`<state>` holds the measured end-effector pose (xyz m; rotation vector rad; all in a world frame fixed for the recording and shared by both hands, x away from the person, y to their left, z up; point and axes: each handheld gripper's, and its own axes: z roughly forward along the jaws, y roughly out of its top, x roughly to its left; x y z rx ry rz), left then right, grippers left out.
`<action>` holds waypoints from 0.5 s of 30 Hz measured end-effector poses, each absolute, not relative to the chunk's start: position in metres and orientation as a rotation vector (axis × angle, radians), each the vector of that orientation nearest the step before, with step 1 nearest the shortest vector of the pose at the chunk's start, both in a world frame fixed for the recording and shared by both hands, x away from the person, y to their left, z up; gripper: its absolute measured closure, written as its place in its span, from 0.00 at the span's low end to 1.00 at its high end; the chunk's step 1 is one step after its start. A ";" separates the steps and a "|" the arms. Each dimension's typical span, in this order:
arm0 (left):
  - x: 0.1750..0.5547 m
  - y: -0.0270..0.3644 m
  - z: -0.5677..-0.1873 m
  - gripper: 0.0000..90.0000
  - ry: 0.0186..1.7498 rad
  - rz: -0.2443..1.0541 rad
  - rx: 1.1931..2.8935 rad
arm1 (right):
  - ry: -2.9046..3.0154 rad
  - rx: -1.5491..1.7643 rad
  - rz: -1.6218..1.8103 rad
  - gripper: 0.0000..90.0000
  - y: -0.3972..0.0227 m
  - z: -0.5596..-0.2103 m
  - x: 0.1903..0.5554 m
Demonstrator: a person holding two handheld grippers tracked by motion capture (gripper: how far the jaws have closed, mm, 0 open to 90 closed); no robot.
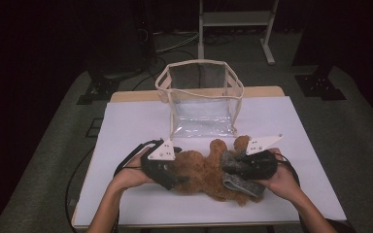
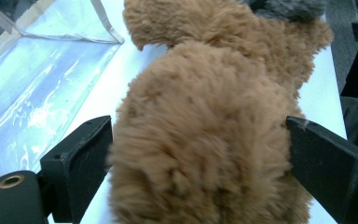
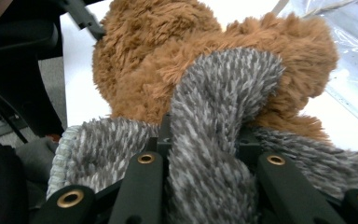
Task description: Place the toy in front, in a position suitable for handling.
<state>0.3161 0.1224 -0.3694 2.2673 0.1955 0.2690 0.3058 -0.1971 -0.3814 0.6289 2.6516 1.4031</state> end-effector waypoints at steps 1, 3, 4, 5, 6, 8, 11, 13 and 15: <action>0.316 0.121 -0.370 0.14 0.181 0.249 2.269 | 2.649 0.619 1.399 0.79 -0.197 -0.381 0.304; 0.313 0.119 -0.374 0.26 0.143 0.237 2.278 | 2.651 0.610 1.397 0.79 -0.197 -0.381 0.303; 0.312 0.118 -0.376 0.31 0.133 0.250 2.289 | 2.652 0.612 1.397 0.79 -0.197 -0.381 0.303; 0.310 0.119 -0.377 0.33 0.132 0.256 2.289 | 2.650 0.615 1.398 0.78 -0.196 -0.381 0.303; 0.309 0.119 -0.378 0.35 0.138 0.249 2.290 | 2.649 0.619 1.392 0.78 -0.195 -0.379 0.303; 0.308 0.119 -0.379 0.37 0.125 0.256 2.295 | 2.638 0.618 1.368 0.78 -0.189 -0.370 0.303; 0.306 0.120 -0.380 0.38 0.122 0.267 2.300 | 2.635 0.584 1.361 0.78 -0.180 -0.361 0.306; 0.305 0.121 -0.380 0.38 0.127 0.270 2.297 | 2.644 0.576 1.344 0.78 -0.177 -0.360 0.308; 0.305 0.123 -0.382 0.38 0.134 0.268 2.283 | 2.642 0.595 1.357 0.78 -0.182 -0.360 0.312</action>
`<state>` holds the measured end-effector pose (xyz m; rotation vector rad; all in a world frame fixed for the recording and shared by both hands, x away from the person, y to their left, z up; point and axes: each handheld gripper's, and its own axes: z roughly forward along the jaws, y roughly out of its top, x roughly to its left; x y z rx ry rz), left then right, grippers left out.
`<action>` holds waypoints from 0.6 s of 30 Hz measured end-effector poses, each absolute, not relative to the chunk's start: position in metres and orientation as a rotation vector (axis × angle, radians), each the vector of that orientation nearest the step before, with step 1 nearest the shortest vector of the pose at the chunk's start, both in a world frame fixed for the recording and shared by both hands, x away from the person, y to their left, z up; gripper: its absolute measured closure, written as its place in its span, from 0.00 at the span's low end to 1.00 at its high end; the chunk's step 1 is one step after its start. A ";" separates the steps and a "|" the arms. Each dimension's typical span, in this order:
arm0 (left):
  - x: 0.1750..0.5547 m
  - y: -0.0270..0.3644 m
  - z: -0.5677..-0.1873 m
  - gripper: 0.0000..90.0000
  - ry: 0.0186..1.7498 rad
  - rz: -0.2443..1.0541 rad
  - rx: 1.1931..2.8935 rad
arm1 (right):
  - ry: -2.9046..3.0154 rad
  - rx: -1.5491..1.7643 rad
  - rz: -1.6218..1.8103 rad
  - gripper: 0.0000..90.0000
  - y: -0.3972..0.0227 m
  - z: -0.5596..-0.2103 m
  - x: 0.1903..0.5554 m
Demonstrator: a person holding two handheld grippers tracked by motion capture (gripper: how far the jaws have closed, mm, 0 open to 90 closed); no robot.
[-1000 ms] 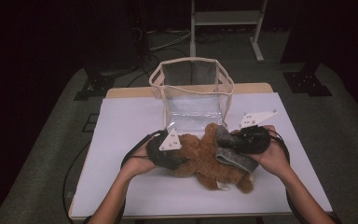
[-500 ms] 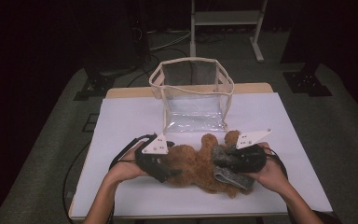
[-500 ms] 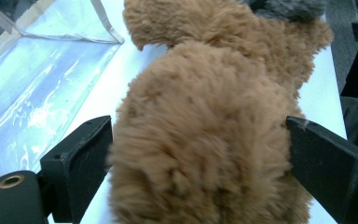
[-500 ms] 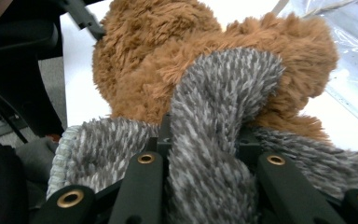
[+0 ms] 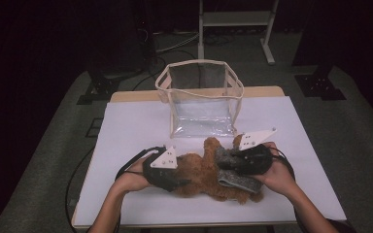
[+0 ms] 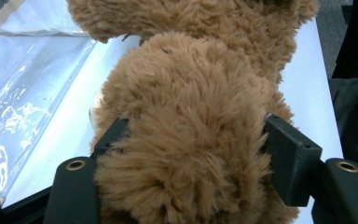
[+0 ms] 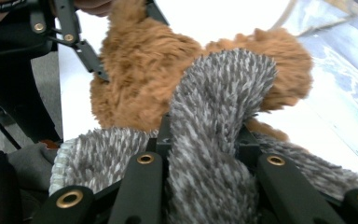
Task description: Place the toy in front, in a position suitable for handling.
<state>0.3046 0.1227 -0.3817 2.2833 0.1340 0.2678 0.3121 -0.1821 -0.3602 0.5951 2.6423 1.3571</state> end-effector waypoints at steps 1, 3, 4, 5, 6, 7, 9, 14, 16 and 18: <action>0.305 0.123 -0.382 0.38 0.138 0.266 2.278 | 2.633 0.622 1.367 0.78 -0.188 -0.361 0.314; 0.305 0.123 -0.382 0.38 0.141 0.261 2.273 | 2.602 0.674 1.376 0.78 -0.203 -0.362 0.317; 0.305 0.123 -0.382 0.38 0.141 0.261 2.272 | 2.590 0.693 1.377 0.78 -0.209 -0.362 0.318; 0.305 0.123 -0.383 0.38 0.143 0.261 2.270 | 2.577 0.724 1.380 0.78 -0.216 -0.362 0.319; 0.305 0.124 -0.382 0.38 0.143 0.262 2.272 | 2.567 0.754 1.388 0.78 -0.224 -0.364 0.321; 0.306 0.124 -0.383 0.38 0.145 0.259 2.271 | 2.557 0.780 1.383 0.78 -0.230 -0.365 0.322; 0.306 0.124 -0.383 0.37 0.149 0.254 2.266 | 2.539 0.821 1.360 0.78 -0.241 -0.365 0.323; 0.305 0.125 -0.383 0.37 0.137 0.253 2.272 | 2.546 0.821 1.366 0.78 -0.242 -0.360 0.321; 0.304 0.125 -0.383 0.37 0.136 0.254 2.270 | 2.557 0.796 1.358 0.78 -0.235 -0.356 0.321; 0.303 0.125 -0.383 0.37 0.132 0.258 2.275 | 2.576 0.757 1.357 0.78 -0.224 -0.353 0.324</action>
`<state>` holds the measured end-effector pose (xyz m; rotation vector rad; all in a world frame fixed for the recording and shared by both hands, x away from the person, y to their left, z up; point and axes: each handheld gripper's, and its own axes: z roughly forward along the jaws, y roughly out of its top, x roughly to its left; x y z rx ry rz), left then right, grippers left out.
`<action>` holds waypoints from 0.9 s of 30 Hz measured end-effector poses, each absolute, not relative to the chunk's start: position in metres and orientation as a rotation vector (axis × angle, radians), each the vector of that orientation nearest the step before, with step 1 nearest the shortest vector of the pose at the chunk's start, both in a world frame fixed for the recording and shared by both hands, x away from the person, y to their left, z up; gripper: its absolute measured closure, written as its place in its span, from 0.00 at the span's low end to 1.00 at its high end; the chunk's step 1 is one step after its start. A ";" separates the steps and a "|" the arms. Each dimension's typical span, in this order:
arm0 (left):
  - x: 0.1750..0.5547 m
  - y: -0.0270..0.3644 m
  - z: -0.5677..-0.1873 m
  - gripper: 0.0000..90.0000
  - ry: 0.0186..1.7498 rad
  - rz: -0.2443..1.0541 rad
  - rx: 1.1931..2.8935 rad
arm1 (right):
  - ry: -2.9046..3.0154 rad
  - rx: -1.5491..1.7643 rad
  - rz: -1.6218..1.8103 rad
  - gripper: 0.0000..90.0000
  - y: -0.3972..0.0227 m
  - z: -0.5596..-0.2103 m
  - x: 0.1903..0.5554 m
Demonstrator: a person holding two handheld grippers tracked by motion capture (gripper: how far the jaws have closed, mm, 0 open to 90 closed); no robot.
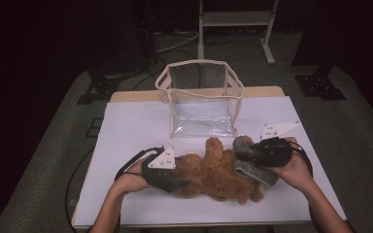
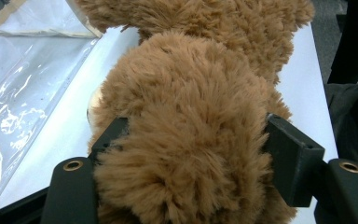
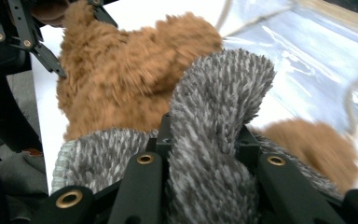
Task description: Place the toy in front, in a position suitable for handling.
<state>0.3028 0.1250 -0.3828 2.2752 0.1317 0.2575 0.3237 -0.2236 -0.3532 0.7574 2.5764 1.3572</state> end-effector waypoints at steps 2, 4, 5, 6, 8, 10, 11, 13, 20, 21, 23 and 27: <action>0.302 0.125 -0.383 0.36 0.127 0.258 2.278 | 2.591 0.726 1.366 0.78 -0.212 -0.353 0.326; 0.302 0.127 -0.382 0.35 0.122 0.258 2.281 | 2.614 0.702 1.367 0.78 -0.202 -0.354 0.327; 0.302 0.127 -0.382 0.34 0.122 0.256 2.282 | 2.630 0.683 1.371 0.78 -0.197 -0.357 0.327; 0.302 0.128 -0.381 0.33 0.122 0.252 2.285 | 2.639 0.674 1.373 0.78 -0.195 -0.359 0.326; 0.304 0.130 -0.378 0.28 0.129 0.249 2.274 | 2.647 0.668 1.368 0.78 -0.193 -0.365 0.324; 0.304 0.132 -0.374 0.23 0.145 0.242 2.252 | 2.639 0.678 1.385 0.78 -0.196 -0.369 0.321; 0.305 0.133 -0.373 0.23 0.144 0.245 2.241 | 2.638 0.682 1.394 0.78 -0.199 -0.371 0.319; 0.304 0.133 -0.373 0.26 0.145 0.242 2.231 | 2.634 0.697 1.417 0.78 -0.204 -0.373 0.315; 0.303 0.127 -0.379 0.41 0.158 0.258 2.245 | 2.583 0.671 1.413 0.78 -0.208 -0.346 0.309; 0.302 0.126 -0.378 0.41 0.156 0.261 2.248 | 2.575 0.656 1.420 0.78 -0.206 -0.342 0.309; 0.302 0.125 -0.378 0.41 0.145 0.261 2.254 | 2.565 0.608 1.439 0.78 -0.198 -0.328 0.308; 0.300 0.125 -0.378 0.41 0.134 0.266 2.263 | 2.581 0.526 1.410 0.78 -0.172 -0.316 0.313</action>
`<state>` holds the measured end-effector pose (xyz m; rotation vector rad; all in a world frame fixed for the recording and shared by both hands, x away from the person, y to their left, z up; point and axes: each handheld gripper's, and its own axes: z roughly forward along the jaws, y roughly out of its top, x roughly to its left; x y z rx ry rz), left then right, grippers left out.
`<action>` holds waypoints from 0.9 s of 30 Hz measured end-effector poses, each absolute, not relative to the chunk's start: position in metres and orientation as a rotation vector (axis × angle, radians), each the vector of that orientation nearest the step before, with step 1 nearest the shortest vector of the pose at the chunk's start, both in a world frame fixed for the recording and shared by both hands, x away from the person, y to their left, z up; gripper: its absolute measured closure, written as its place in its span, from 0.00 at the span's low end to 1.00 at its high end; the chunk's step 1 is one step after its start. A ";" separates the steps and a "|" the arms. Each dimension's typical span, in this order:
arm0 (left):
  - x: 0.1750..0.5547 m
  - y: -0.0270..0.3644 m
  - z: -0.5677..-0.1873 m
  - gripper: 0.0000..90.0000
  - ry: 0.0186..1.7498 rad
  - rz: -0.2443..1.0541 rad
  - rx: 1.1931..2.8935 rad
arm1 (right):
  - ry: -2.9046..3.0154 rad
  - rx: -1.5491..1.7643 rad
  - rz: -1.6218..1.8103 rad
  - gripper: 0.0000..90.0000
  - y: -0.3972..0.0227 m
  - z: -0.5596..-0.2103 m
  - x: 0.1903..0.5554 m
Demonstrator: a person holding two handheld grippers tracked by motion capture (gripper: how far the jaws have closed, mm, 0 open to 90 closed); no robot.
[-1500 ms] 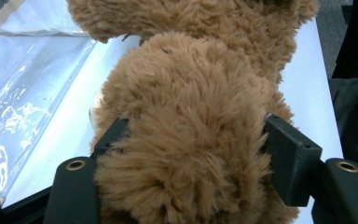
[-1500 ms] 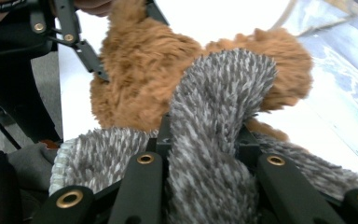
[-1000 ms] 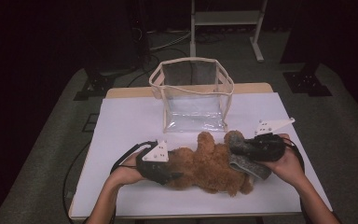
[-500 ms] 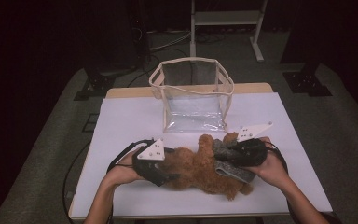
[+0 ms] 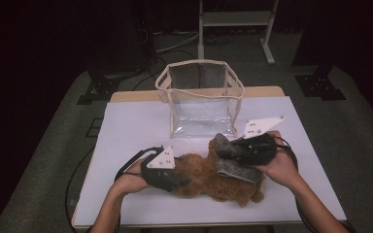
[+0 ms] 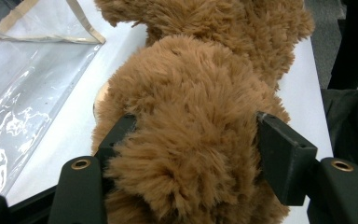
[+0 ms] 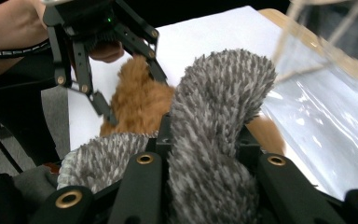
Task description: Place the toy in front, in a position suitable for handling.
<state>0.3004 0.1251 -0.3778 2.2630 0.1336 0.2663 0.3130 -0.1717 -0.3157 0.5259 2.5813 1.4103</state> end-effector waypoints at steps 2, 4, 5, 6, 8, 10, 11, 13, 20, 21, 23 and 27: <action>0.298 0.125 -0.378 0.41 0.124 0.272 2.272 | 2.598 0.501 1.378 0.78 -0.157 -0.316 0.318; 0.297 0.125 -0.378 0.40 0.116 0.281 2.279 | 2.618 0.494 1.339 0.78 -0.148 -0.321 0.324; 0.296 0.124 -0.378 0.40 0.114 0.284 2.284 | 2.624 0.501 1.305 0.77 -0.145 -0.326 0.328; 0.296 0.124 -0.378 0.40 0.114 0.283 2.286 | 2.652 0.532 1.268 0.77 -0.144 -0.335 0.332; 0.297 0.125 -0.379 0.40 0.108 0.278 2.285 | 2.678 0.576 1.269 0.78 -0.147 -0.349 0.335; 0.298 0.125 -0.380 0.40 0.118 0.268 2.275 | 2.670 0.620 1.331 0.78 -0.158 -0.358 0.334; 0.299 0.126 -0.380 0.40 0.121 0.265 2.271 | 2.661 0.633 1.357 0.78 -0.165 -0.359 0.332; 0.299 0.126 -0.381 0.40 0.129 0.263 2.262 | 2.655 0.651 1.381 0.78 -0.178 -0.361 0.327; 0.299 0.126 -0.380 0.40 0.142 0.259 2.259 | 2.635 0.629 1.330 0.77 -0.192 -0.338 0.307; 0.300 0.126 -0.380 0.40 0.142 0.261 2.259 | 2.625 0.598 1.361 0.77 -0.187 -0.330 0.305; 0.300 0.125 -0.380 0.40 0.140 0.262 2.262 | 2.625 0.548 1.380 0.77 -0.174 -0.322 0.303; 0.299 0.125 -0.380 0.40 0.139 0.264 2.261 | 2.674 0.445 1.352 0.77 -0.133 -0.321 0.311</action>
